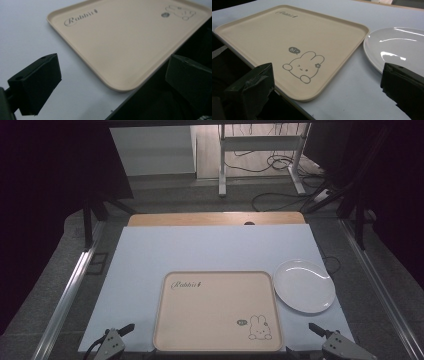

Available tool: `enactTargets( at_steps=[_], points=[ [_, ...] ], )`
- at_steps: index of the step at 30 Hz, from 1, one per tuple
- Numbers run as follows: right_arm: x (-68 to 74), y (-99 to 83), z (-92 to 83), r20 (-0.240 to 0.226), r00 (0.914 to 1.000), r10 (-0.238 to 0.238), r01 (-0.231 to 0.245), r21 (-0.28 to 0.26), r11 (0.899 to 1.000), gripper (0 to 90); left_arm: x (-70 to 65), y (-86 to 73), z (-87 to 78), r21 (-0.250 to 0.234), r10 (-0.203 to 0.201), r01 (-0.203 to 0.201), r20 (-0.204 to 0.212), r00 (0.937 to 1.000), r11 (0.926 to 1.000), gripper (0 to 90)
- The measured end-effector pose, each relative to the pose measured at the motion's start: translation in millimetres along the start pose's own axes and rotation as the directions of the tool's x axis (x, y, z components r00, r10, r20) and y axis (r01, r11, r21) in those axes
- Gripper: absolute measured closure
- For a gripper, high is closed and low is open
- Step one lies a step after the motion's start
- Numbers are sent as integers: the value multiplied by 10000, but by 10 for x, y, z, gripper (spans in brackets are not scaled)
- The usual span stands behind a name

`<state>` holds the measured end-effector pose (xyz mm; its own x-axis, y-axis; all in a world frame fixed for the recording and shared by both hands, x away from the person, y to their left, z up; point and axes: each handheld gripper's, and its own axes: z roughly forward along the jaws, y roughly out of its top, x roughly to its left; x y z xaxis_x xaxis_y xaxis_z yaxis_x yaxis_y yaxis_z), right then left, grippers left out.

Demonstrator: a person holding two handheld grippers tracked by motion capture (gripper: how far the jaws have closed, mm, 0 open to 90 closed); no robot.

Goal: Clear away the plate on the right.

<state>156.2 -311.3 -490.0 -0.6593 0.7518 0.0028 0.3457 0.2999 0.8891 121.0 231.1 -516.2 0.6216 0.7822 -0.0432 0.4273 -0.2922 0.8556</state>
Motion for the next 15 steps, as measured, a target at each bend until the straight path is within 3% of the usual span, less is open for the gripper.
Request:
enactTargets(
  at_steps=[3,8,15],
  points=[
    [-8,-3,0,-35,10000,27,-27,28,10000,0,-5,3,13,123,71,-71,25,10000,9999,0],
    [-7,-8,21,138,9998,-125,121,272,9996,0,17,-11,-15,-246,-258,259,23,9997,9994,0],
    [11,-12,46,181,9993,-316,307,506,9982,0,18,-10,-6,-175,-231,231,29,9997,9996,0]
  ],
)
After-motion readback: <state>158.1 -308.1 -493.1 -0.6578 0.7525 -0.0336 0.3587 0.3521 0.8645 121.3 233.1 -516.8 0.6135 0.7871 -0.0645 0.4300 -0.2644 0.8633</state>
